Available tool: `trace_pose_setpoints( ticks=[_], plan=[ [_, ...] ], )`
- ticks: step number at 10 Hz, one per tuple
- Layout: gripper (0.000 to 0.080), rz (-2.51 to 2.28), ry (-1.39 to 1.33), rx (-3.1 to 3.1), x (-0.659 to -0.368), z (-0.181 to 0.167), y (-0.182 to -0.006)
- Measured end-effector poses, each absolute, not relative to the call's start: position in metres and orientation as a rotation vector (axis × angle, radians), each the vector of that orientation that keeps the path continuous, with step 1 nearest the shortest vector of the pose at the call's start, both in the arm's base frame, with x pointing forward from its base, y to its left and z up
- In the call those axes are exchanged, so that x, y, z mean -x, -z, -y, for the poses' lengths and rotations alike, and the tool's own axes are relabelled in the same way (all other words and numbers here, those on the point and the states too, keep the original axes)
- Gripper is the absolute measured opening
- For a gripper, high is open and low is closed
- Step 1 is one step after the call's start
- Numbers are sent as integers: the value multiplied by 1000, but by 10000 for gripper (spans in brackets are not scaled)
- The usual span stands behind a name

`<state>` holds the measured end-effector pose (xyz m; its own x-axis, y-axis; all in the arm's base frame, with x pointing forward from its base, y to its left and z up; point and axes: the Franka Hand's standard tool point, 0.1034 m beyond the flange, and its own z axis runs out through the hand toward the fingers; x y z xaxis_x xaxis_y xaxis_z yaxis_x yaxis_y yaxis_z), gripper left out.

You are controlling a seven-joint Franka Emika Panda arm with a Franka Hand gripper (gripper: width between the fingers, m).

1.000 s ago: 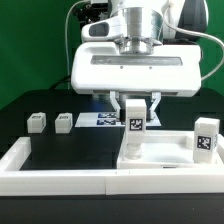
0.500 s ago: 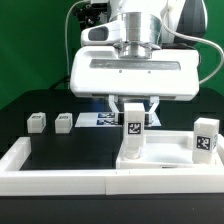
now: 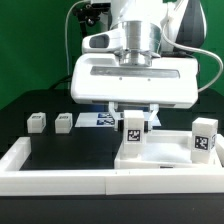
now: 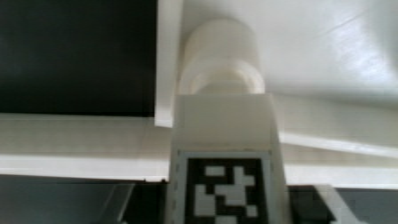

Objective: Assemble square table

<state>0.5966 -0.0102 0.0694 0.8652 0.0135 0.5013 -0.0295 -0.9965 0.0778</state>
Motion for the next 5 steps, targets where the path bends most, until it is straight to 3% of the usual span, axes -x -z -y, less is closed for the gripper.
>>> trace_pose_setpoints(
  ticks=[4, 5],
  plan=[
    [290, -1, -858, -2925, -599, 8, -69],
    [390, -2, -841, -2932, -598, 8, -67]
  ],
)
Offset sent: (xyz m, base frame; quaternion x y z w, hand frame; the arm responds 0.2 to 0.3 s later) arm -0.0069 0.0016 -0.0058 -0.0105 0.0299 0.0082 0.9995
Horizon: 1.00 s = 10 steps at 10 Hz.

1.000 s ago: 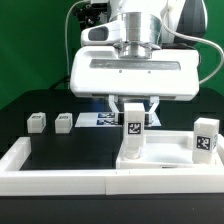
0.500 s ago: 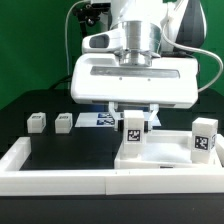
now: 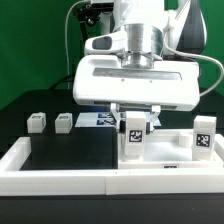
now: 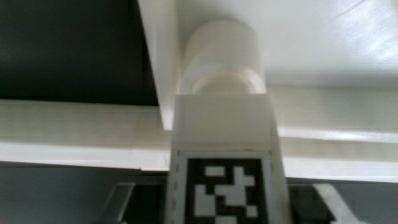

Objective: Assemble square table

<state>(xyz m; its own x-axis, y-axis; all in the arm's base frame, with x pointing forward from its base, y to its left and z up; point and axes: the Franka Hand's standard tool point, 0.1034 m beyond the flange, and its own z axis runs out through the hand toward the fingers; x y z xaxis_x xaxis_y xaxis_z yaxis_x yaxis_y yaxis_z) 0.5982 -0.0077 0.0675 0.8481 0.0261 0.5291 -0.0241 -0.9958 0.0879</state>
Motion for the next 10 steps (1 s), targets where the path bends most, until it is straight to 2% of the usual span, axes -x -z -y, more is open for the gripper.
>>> trace_pose_setpoints(
  ticks=[1, 2, 3, 7, 10],
  plan=[
    [390, -2, -837, -2933, -598, 8, -67],
    [529, -2, -837, -2933, -598, 8, -67],
    [615, -2, -837, -2934, -598, 8, -67],
    [648, -14, -817, -2939, -597, 9, -67],
    [649, -34, -790, -2959, -603, 10, -92]
  ],
)
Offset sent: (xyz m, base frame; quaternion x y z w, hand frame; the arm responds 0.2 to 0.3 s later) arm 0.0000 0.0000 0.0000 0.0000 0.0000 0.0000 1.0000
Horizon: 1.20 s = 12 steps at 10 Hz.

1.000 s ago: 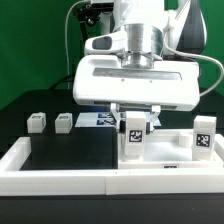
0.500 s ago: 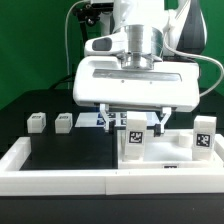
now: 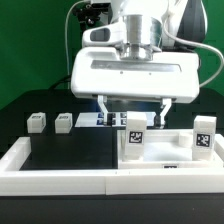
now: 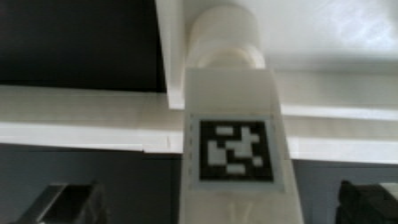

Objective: Assemble square table

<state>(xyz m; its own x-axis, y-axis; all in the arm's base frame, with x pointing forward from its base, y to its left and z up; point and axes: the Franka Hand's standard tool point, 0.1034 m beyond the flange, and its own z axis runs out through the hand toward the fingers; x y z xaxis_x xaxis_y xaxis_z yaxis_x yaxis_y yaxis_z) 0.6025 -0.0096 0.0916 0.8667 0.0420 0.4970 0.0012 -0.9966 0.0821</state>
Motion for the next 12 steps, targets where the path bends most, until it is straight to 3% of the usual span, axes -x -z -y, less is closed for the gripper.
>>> trace_pose_setpoints(
  ticks=[4, 12],
  plan=[
    [649, -31, -700, -2999, -609, 14, -102],
    [649, -35, 117, -3191, -598, 0, -90]
  ],
)
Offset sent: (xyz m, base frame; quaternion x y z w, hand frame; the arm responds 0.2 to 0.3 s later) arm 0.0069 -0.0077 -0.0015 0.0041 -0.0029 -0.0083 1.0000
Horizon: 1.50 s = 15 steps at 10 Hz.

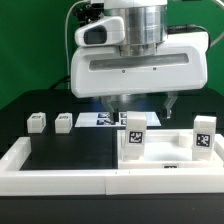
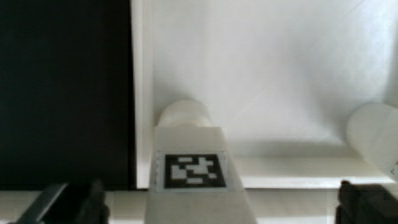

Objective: Assemble square table

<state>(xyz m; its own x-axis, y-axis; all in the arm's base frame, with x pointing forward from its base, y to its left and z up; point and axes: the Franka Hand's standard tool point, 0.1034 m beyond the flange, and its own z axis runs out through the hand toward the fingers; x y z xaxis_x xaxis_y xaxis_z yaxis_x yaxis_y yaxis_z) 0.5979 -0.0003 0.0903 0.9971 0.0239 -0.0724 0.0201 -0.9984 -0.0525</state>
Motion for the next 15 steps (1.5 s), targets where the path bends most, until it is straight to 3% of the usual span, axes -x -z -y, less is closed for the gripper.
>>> trace_pose_setpoints(
  ticks=[12, 13, 14, 15],
  plan=[
    [649, 51, -155, 3084, -604, 16, -87],
    [547, 51, -155, 3084, -604, 16, -87],
    [547, 51, -156, 3084, -604, 17, -87],
    [364, 51, -156, 3084, -604, 17, -87]
  ],
)
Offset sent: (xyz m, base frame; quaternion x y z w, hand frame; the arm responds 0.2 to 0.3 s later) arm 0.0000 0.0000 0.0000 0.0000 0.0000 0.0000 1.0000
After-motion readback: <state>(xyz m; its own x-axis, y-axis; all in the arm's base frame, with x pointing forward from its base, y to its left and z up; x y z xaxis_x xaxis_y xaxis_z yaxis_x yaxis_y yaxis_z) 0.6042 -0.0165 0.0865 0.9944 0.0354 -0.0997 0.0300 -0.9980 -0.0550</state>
